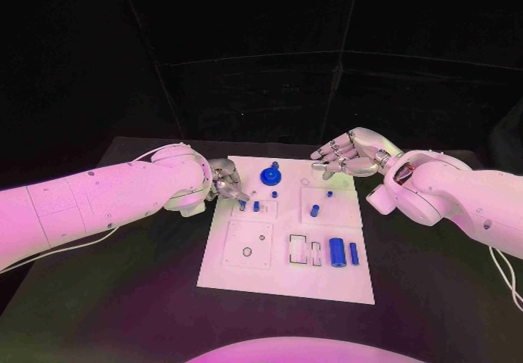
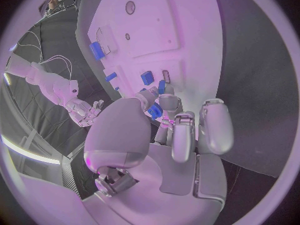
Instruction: Assemble the parts on the task board
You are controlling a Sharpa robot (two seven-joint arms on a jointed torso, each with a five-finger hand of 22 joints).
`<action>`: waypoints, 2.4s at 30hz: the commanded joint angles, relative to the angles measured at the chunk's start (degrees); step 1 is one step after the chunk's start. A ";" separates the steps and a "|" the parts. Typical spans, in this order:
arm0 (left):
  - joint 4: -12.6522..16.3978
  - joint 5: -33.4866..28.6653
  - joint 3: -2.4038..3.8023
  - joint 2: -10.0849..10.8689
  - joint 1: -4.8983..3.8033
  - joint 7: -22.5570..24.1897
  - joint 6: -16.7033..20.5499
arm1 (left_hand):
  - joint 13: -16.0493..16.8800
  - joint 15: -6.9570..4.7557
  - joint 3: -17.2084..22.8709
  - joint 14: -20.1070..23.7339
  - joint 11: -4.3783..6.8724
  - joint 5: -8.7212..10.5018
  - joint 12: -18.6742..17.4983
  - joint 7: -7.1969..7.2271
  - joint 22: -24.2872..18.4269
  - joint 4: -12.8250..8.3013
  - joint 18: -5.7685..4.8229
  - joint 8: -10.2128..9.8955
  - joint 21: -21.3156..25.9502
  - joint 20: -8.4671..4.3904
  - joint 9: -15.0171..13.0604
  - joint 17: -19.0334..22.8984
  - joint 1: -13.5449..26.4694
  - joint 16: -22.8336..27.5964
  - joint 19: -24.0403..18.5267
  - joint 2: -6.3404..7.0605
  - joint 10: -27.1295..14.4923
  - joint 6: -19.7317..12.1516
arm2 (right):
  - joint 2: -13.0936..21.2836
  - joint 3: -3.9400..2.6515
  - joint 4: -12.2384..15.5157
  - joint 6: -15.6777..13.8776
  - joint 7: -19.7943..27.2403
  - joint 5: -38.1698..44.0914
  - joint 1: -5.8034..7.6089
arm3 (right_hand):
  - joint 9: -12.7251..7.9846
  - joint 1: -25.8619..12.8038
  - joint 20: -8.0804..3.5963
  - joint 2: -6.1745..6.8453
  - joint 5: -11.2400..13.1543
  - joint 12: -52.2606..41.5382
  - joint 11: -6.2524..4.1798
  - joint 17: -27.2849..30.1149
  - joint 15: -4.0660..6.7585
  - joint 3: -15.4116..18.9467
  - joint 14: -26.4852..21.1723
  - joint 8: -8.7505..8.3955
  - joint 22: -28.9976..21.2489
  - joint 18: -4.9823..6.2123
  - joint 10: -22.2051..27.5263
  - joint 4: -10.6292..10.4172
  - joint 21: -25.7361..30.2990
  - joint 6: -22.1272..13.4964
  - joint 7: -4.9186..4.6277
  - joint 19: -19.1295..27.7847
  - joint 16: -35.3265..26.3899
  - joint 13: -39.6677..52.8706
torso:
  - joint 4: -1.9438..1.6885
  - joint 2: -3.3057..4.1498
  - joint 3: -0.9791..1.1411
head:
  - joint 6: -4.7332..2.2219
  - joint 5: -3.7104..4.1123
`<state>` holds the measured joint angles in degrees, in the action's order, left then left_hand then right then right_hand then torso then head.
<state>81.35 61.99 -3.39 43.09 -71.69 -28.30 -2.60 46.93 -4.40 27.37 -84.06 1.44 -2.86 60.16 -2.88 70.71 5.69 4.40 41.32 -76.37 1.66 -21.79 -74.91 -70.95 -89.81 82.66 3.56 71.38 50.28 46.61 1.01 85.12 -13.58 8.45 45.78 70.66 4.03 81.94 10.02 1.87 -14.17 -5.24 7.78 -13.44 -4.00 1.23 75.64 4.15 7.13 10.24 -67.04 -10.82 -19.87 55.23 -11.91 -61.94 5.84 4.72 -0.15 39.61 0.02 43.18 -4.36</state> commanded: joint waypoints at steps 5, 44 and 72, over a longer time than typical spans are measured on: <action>0.32 -0.14 0.02 0.15 0.04 -1.48 -2.48 | 0.02 -0.42 3.56 -5.94 0.14 -0.05 0.33 0.37 0.07 -4.02 -0.29 0.23 -0.18 -0.11 -0.09 -15.09 -0.63 -0.19 0.18 -0.05 0.49 0.17 | -0.10 -0.02 0.00 0.46 0.62 0.03 0.10 | 0.02 -0.10 0.31 -0.32 -0.31 0.16 0.07 0.04 -0.22 0.35 -0.28 -0.14 -0.05 0.22 0.41 0.11 0.24 -0.51 0.01 -0.14 -0.19 -0.03 | 0.04 -0.03 0.01 | 0.08 -0.04; -0.14 -0.16 -0.05 -0.31 0.09 -1.87 -4.07 | 0.11 -0.52 0.00 -5.94 0.20 0.00 0.61 0.52 0.18 -0.37 -0.31 0.72 -0.16 -0.23 -0.22 -15.09 5.22 -0.19 0.23 1.63 0.89 1.69 | -0.10 -0.02 0.08 0.46 0.65 0.03 0.10 | 0.03 -0.15 0.34 -0.46 -0.36 0.13 0.08 0.02 -0.24 0.43 -0.29 -0.13 -0.13 0.23 0.47 0.09 0.36 -0.56 0.00 -0.17 -0.26 -0.02 | 0.17 -0.11 0.12 | 0.46 0.04; -1.62 -0.20 -0.04 -0.97 0.08 -2.84 -4.12 | 0.32 -0.69 -4.17 -5.94 0.30 0.01 1.05 0.61 0.30 3.46 -0.32 0.92 -0.12 -0.42 -0.28 -15.09 9.70 -0.19 0.31 2.00 0.99 2.40 | 0.05 -0.02 0.24 0.47 0.48 0.03 0.10 | 0.03 -0.20 0.36 -0.53 -0.40 0.12 0.10 0.01 -0.25 0.50 -0.30 -0.13 -0.18 0.23 0.52 0.06 0.44 -0.60 -0.02 -0.20 -0.30 -0.01 | 0.12 -0.08 0.06 | 0.61 0.44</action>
<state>79.81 61.91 -3.46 42.17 -71.56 -30.72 -6.58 47.24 -4.75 23.60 -84.00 2.03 -2.68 60.96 -1.93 70.97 9.10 4.39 42.21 -76.36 1.46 -22.02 -74.91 -61.67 -89.81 82.85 5.50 72.17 52.62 46.64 1.02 85.20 -13.40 8.51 45.78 70.65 4.03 81.95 10.02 1.87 -14.17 -5.24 7.99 -13.44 -4.00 1.39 75.64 4.15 7.03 10.24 -66.83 -10.66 -19.63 55.02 -12.12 -61.94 5.84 4.72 -0.02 39.49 0.09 43.78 -3.91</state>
